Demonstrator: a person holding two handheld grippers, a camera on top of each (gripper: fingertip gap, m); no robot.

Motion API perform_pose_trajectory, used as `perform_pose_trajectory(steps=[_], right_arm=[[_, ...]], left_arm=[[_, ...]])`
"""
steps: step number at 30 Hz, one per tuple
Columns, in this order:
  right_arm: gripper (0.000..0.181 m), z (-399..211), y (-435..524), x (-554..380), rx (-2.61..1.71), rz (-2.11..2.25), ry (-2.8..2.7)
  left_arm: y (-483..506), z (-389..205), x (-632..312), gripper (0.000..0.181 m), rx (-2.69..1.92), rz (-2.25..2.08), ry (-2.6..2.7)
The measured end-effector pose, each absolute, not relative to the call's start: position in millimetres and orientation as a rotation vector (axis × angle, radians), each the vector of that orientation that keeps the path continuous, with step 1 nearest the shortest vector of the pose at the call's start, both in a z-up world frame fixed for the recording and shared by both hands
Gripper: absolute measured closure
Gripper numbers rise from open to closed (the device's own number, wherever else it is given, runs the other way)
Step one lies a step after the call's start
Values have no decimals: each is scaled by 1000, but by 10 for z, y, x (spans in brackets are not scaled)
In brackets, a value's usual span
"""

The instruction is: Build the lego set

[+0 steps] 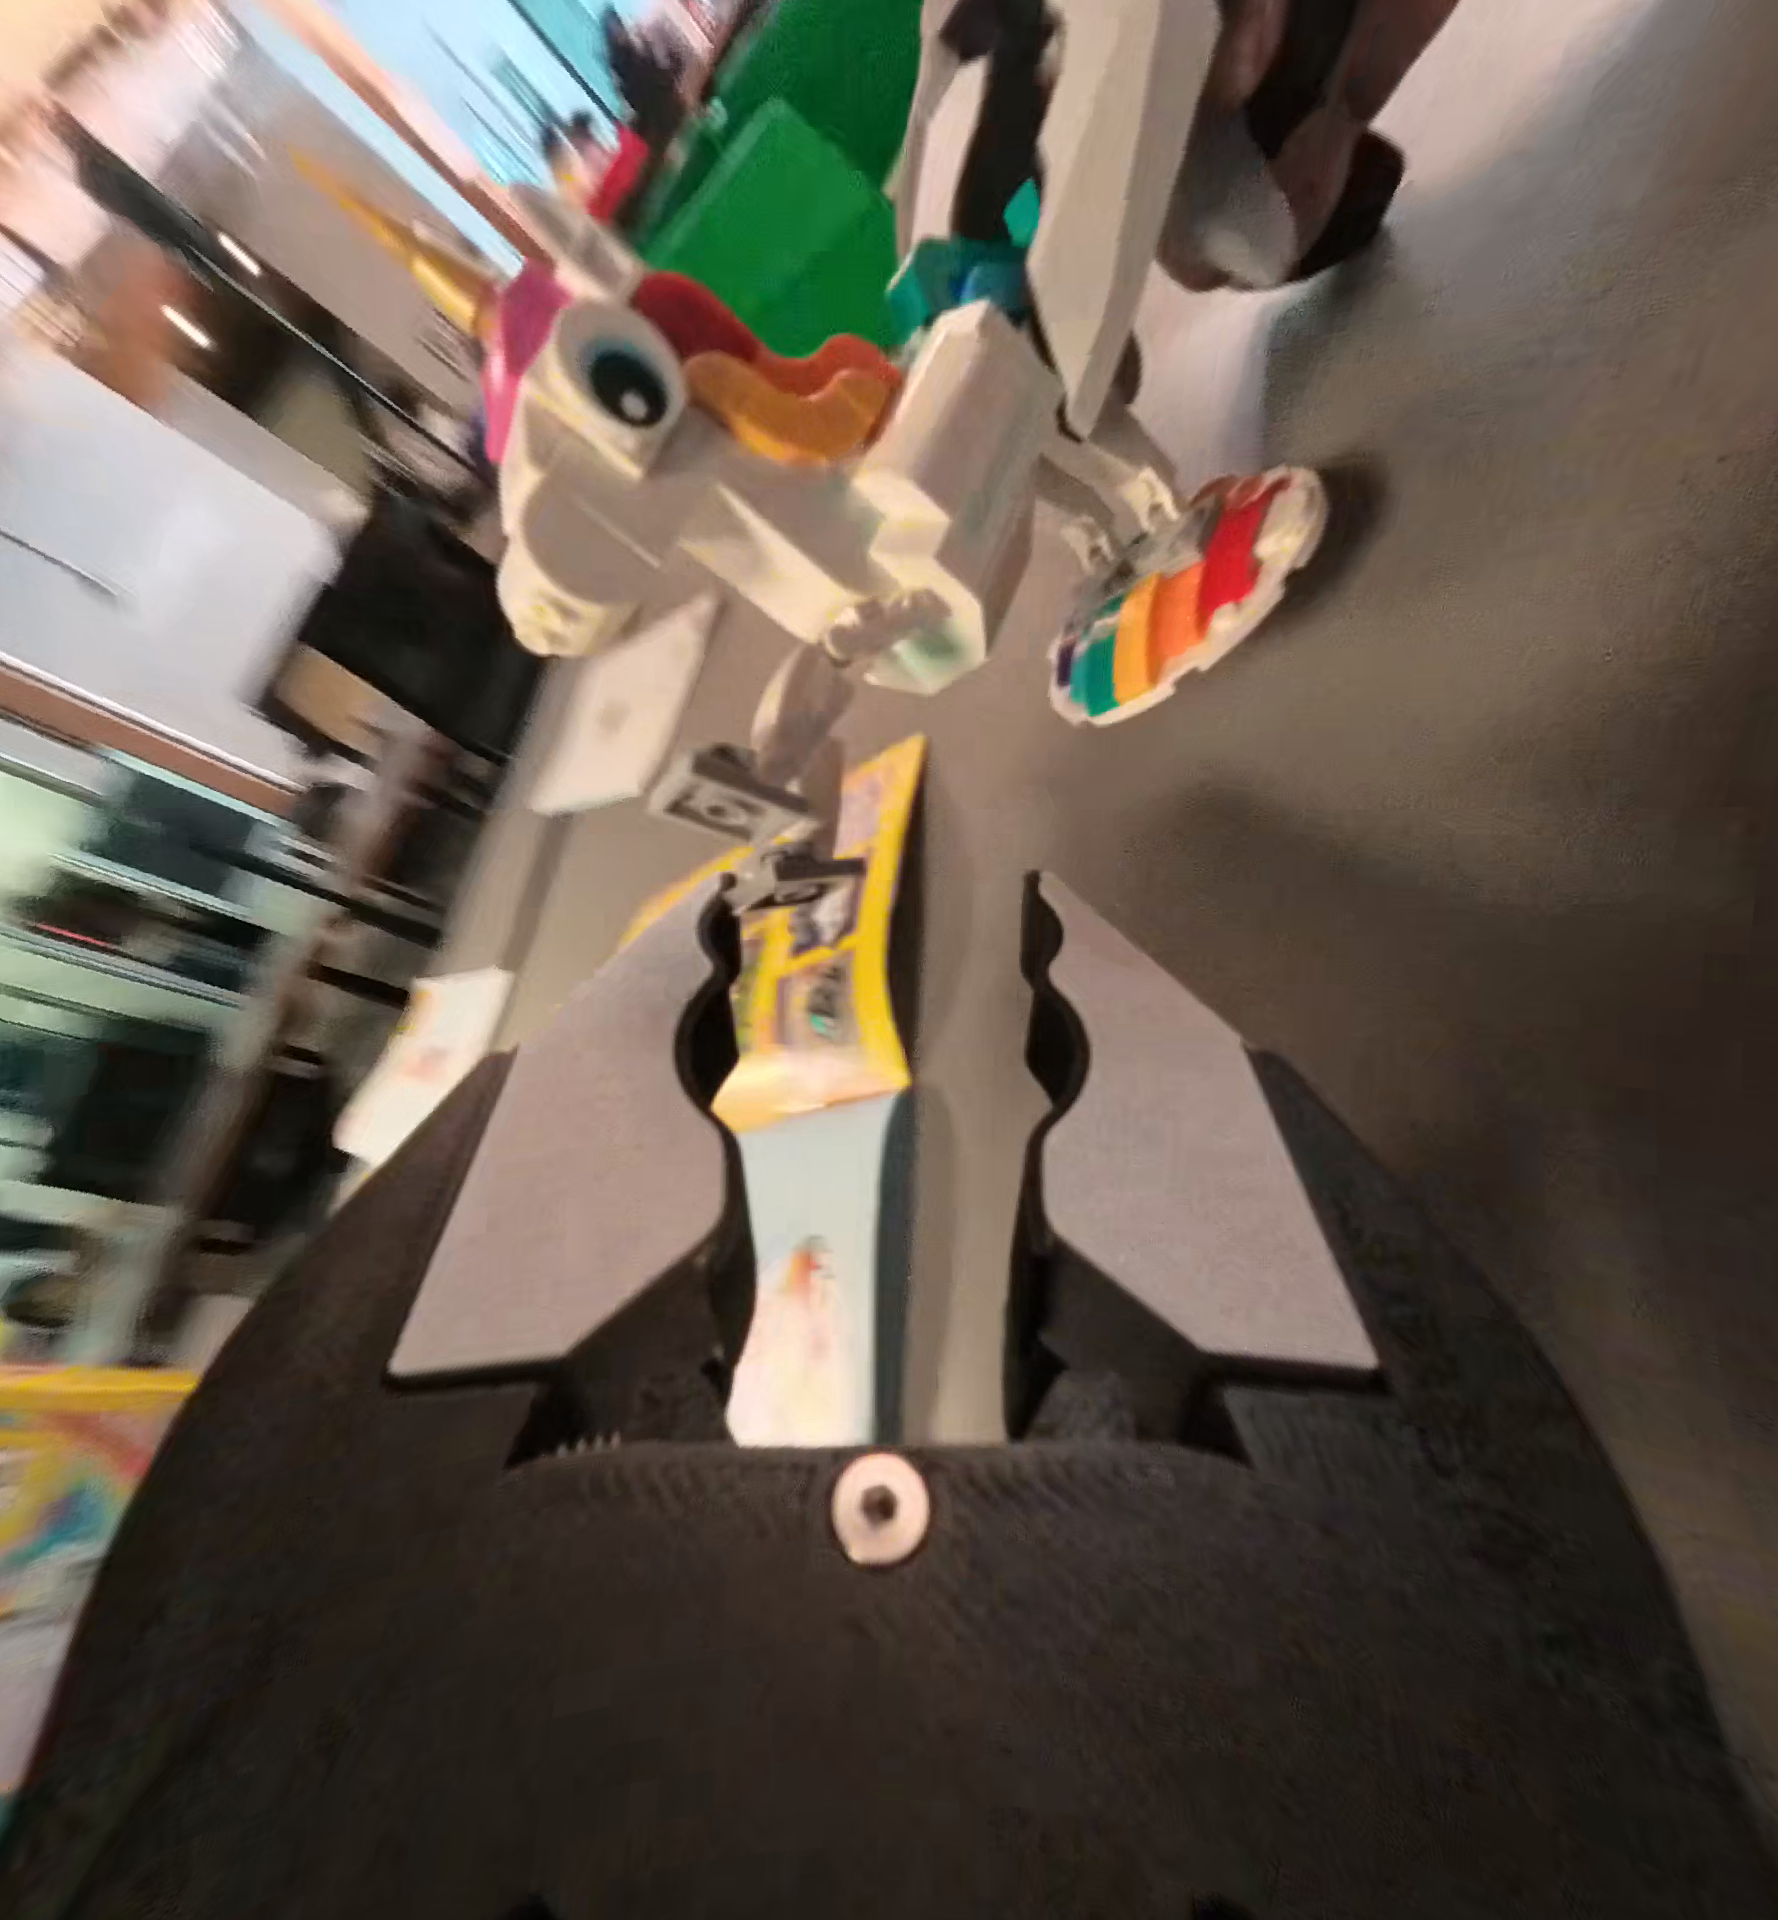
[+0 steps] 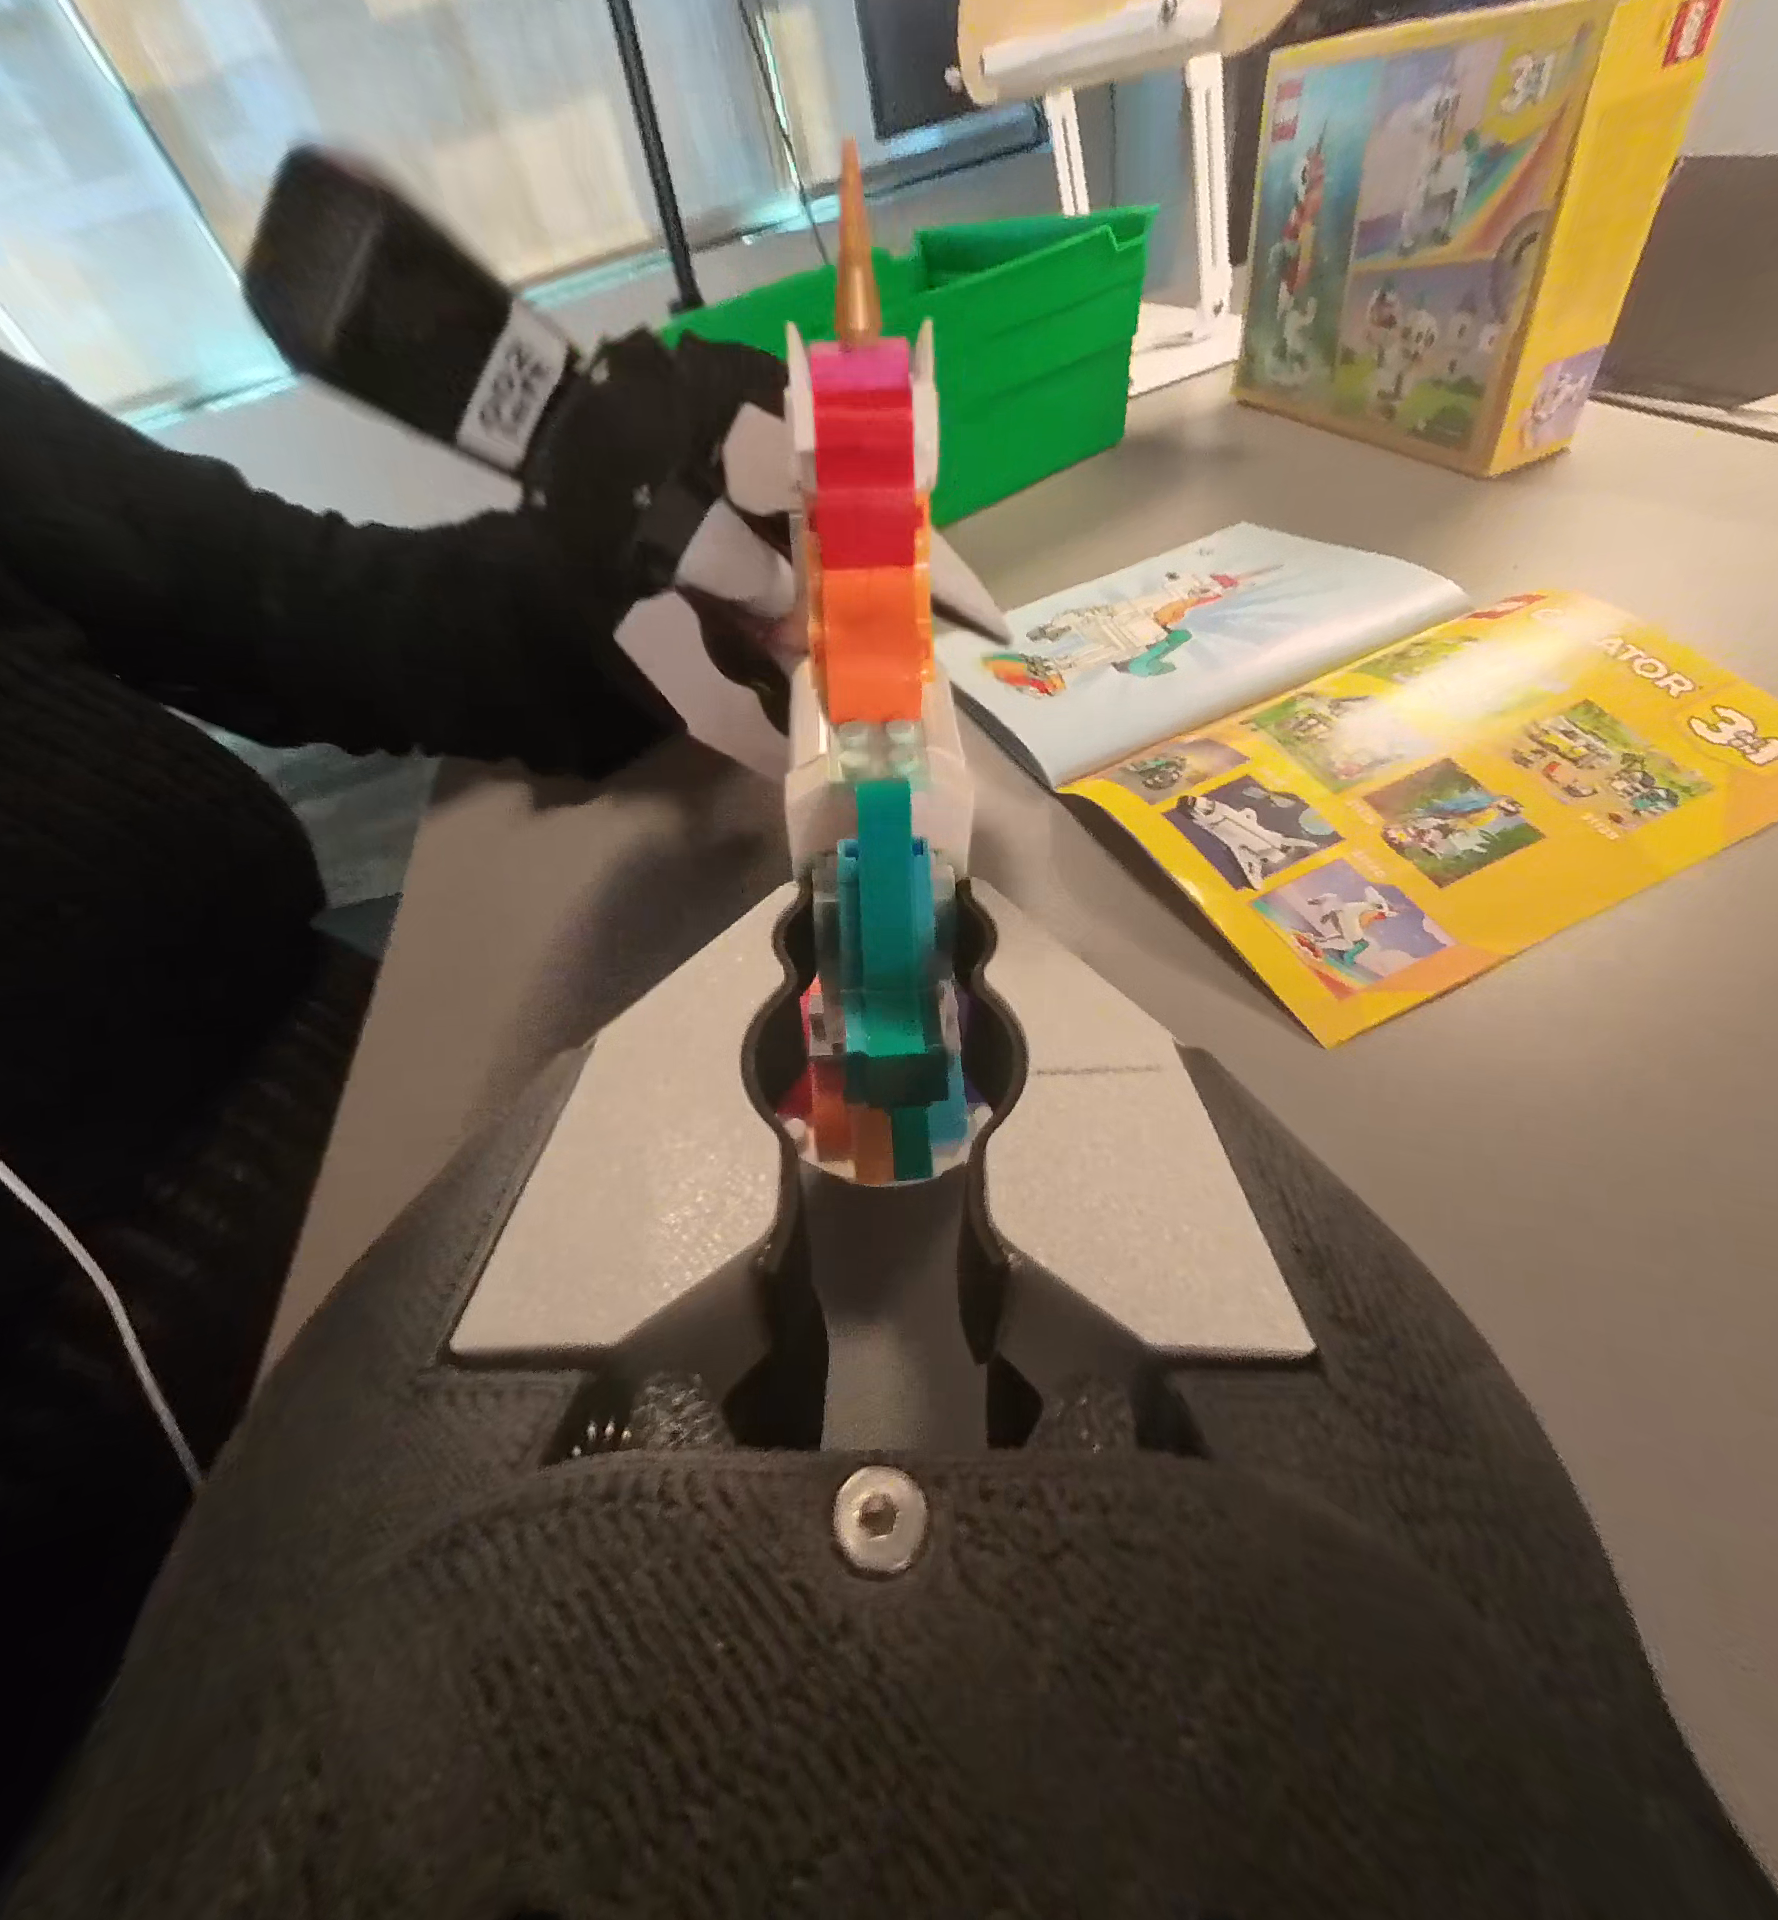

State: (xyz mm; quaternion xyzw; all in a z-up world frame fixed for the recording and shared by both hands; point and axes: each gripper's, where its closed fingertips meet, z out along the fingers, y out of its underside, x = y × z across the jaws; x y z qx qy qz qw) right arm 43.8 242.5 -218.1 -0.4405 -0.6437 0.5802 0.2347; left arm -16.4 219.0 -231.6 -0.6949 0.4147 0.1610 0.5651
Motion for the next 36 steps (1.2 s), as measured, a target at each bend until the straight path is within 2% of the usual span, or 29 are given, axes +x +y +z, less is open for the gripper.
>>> perform_pose_trajectory(steps=[5,8,12,17,22,27,36], right_arm=[[158,-2174,2410,435,-1193,1583,-1766],[158,-2124,2424,461,-1168,1626,-1744],[158,-2157,2474,435,-1210,1598,-1736],[158,-2109,2472,412,-1236,1668,-1679],[158,-2078,2478,410,-1247,1714,-1644],[158,-2063,2458,409,-1243,1746,-1641],[158,-2033,2507,392,-1256,1747,-1590]], left_arm=[[2029,-2449,-382,131,-1622,638,1055],[1919,-2472,-486,129,-1659,606,1018],[1795,-2210,60,132,-1404,555,1108],[2051,-2557,489,123,-1299,785,1375],[2358,-2531,530,136,-1258,892,1350],[2441,-2493,486,167,-1272,906,1305],[2400,-2492,494,170,-1280,934,1327]])
